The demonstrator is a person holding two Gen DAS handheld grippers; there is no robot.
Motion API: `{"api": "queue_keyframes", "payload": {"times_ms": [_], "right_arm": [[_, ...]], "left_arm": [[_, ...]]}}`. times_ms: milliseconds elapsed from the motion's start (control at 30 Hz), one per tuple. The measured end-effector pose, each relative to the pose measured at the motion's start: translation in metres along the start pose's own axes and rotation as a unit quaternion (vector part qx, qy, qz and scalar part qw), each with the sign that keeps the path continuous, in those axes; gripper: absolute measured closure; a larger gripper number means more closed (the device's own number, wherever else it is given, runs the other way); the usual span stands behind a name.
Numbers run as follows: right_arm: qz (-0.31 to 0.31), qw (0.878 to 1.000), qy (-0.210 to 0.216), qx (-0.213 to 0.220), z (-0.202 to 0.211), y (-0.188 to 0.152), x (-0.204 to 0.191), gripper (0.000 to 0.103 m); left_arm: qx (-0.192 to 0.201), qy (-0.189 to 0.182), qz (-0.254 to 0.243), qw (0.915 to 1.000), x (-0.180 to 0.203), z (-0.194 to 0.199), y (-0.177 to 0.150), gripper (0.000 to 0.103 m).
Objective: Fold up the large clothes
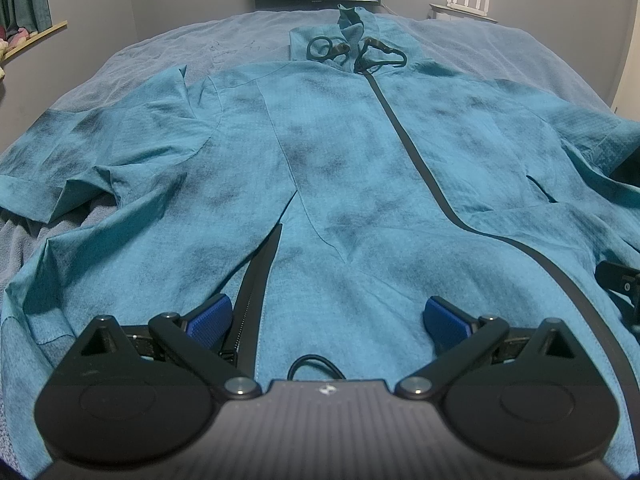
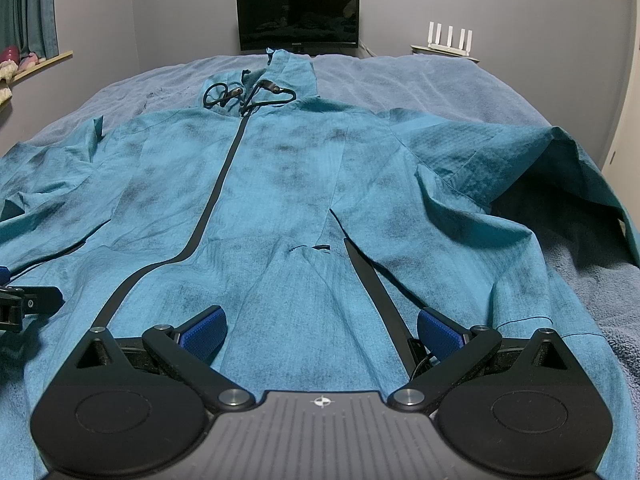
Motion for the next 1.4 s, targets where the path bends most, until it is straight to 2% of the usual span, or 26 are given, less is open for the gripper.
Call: {"api": "queue_keyframes", "payload": {"times_ms": [200,267,367,433,500,633,700,800,933,1100,1267,1333,1400], "right_arm": [[-0.004,1.000,-0.003,0.000,0.011,0.020,0.001,0.000],[-0.019,1.000,-0.003,0.020,0.014,0.026,0.015,0.000],[-0.062,0.995,-0.013,0.082,0.027,0.051,0.044,0.000],[-0.081,0.990,-0.033,0.113,0.028,0.060,0.065,0.000],[-0.089,0.987,-0.031,0.132,0.031,0.068,0.088,0.000],[-0.141,0.982,-0.054,0.109,0.022,0.075,0.141,0.000],[-0.193,0.975,-0.059,0.098,0.019,0.079,0.174,0.000],[-0.283,0.952,-0.061,0.100,0.017,0.075,0.226,0.000],[-0.391,0.911,-0.082,0.098,0.008,0.057,0.286,0.000],[-0.471,0.872,-0.100,0.093,-0.033,0.036,0.330,0.005],[-0.552,0.825,-0.082,0.088,-0.075,0.018,0.361,0.019],[-0.577,0.809,-0.074,0.088,-0.091,0.014,0.370,0.029],[-0.583,0.802,-0.081,0.097,-0.098,0.013,0.377,0.037]], "left_arm": [[0.008,0.001,0.003,1.0000,0.000,0.001,0.004,0.000],[0.027,0.000,0.004,0.9996,-0.003,0.004,0.018,0.000],[0.075,0.011,-0.012,0.9970,-0.008,0.009,0.044,0.000],[0.102,0.000,-0.019,0.9946,-0.014,0.007,0.058,0.000],[0.107,-0.021,-0.021,0.9938,-0.018,-0.001,0.067,0.000],[0.095,-0.015,-0.017,0.9952,-0.023,-0.018,0.070,0.000],[0.078,-0.021,-0.012,0.9966,-0.023,-0.028,0.061,0.000],[0.056,-0.026,-0.006,0.9981,-0.025,-0.040,0.052,0.000],[0.043,-0.031,0.004,0.9986,-0.028,-0.049,0.045,0.000],[0.030,-0.037,0.002,0.9989,-0.024,-0.061,0.043,0.000],[0.017,-0.032,-0.012,0.9993,-0.018,-0.072,0.042,0.000],[0.014,-0.031,-0.016,0.9993,-0.016,-0.075,0.041,0.000],[0.009,-0.031,-0.019,0.9993,-0.014,-0.077,0.040,0.000]]}}
Point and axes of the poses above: each gripper's, at about its wrist camera, not at the fingertips, and z roughly against the way its jaws point, x to its right, y to its top, the point moved 5 cm from there along -z, roughly the way its jaws point, and after that the axes turned 7 degrees about x, right-handed, at the moved point
